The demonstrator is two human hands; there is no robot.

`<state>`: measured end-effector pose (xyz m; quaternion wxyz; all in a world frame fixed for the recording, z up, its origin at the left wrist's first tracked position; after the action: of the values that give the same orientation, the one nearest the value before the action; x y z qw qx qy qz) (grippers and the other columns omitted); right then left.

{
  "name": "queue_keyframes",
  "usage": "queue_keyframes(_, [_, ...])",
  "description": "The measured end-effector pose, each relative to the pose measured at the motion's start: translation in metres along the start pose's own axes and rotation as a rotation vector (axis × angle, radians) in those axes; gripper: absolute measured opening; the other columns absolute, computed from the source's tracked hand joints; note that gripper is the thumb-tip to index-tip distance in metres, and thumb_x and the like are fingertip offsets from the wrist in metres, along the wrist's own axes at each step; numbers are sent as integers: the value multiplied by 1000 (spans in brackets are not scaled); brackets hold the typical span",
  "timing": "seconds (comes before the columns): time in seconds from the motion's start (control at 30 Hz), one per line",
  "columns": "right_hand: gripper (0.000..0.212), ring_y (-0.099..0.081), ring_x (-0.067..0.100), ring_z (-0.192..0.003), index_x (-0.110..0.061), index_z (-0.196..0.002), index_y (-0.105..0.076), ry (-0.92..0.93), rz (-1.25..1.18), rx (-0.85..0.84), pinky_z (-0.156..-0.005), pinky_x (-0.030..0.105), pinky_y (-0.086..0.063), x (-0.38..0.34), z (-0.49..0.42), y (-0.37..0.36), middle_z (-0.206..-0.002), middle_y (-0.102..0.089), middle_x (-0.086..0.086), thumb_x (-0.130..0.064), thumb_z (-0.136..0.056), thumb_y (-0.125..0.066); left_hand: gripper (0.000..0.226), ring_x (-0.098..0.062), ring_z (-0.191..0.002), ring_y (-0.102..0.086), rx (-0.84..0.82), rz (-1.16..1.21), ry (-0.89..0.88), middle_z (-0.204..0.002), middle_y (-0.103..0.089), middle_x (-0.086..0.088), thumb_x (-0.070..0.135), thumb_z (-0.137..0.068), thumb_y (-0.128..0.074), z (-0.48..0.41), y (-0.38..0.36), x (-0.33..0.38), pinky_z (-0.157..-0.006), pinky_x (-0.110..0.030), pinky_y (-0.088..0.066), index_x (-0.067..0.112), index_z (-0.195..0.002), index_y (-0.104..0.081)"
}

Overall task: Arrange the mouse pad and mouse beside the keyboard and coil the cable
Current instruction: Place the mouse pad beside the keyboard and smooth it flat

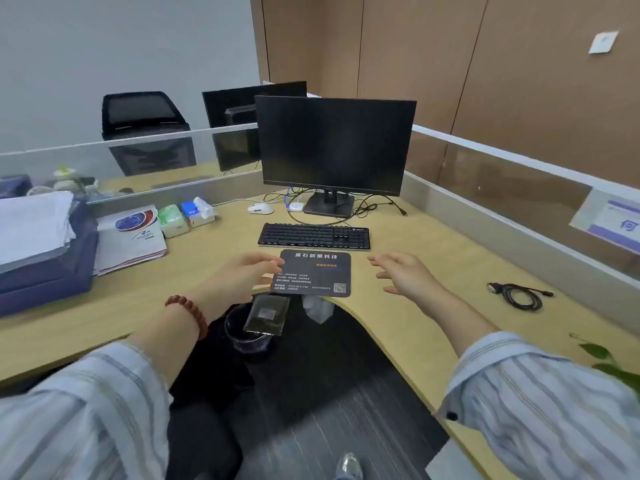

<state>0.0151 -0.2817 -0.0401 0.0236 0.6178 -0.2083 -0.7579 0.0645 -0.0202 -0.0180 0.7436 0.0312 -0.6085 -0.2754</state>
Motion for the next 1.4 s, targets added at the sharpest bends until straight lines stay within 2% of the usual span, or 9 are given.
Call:
queue_keyframes(0.1, [22, -56, 15, -102, -21, -108, -64, 125, 227, -11, -85, 29, -45, 7, -75, -5, -107, -61, -5, -30, -92, -52, 25, -14, -98, -55, 89, -266, -47, -112, -61, 2, 23, -91, -50, -76, -10, -6, -73, -25, -43, 16, -109, -66])
queue_keyframes(0.23, [26, -56, 18, -113, -19, -113, -66, 175, 507, -150, -95, 31, -44, 37, -171, -21, -122, -61, -1, -26, -89, -56, 25, -20, -105, -57, 33, -661, -25, -123, -59, -3, 22, -87, -53, -175, -27, -33, -91, -28, -44, 20, -108, -66])
queue_keyframes(0.4, [29, -56, 18, -111, -19, -117, -65, 110, 491, -192, -87, 27, -42, 51, -262, -27, -127, -61, -2, -26, -90, -57, 42, -1, -60, -45, 101, -413, 55, -116, -59, 2, 22, -89, -51, -271, -17, -38, -58, -16, -39, 28, -130, -52])
queue_keyframes(0.57, [34, -48, 17, -124, -24, -119, -64, 56, 448, -216, -99, 25, -36, 65, -326, -40, -137, -49, 1, -27, -85, -64, 67, 4, -61, -41, 89, -315, 116, -149, -38, -5, 20, -90, -50, -334, -13, -51, -56, -10, -32, 32, -148, -20])
queue_keyframes(0.67, [45, -38, 16, -135, -24, -125, -60, 7, 448, -241, -105, 23, -29, 76, -351, -52, -144, -41, 3, -30, -82, -69, 73, -13, -78, -54, 46, -244, 209, -141, -47, -9, 20, -90, -53, -364, -14, -67, -65, -19, -40, 26, -150, -13])
queue_keyframes(0.8, [55, -34, 19, -138, -23, -132, -54, -89, 433, -232, -110, 30, -29, 91, -377, -67, -146, -38, 6, -30, -80, -71, 49, -23, -103, -57, -35, -266, 325, -136, -54, -12, 18, -88, -56, -402, -17, -95, -89, -30, -43, 9, -135, -47])
queue_keyframes(0.9, [56, -42, 21, -133, -25, -131, -54, -162, 422, -212, -109, 32, -35, 103, -390, -78, -143, -43, 5, -34, -78, -71, 39, -26, -121, -53, -87, -244, 376, -135, -55, -13, 17, -88, -57, -423, -23, -108, -100, -30, -38, 8, -126, -56])
queue_keyframes(1.23, [51, -47, 20, -129, -14, -129, -55, -424, 358, -146, -106, 26, -35, 150, -422, -94, -140, -49, 6, -29, -82, -68, 36, -24, -112, -53, -194, -241, 450, -129, -57, -14, 18, -87, -59, -479, -33, -136, -96, -28, -36, 6, -121, -58])
queue_keyframes(1.4, [55, -55, 21, -120, -13, -133, -50, -540, 381, -133, -87, 17, -36, 170, -431, -90, -142, -45, 8, -28, -83, -66, 35, -26, -116, -51, -174, -221, 521, -128, -57, -14, 18, -87, -59, -488, -33, -146, -101, -32, -36, 5, -120, -57])
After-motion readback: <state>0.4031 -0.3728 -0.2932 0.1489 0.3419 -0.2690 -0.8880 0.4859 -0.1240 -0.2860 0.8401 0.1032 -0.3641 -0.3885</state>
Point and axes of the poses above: each hand's wrist, its own z-axis away from the middle knuckle, its own y-axis out of the back of the hand, x = y × z, the point moved 7 cm from there along -z, towards the middle knuckle
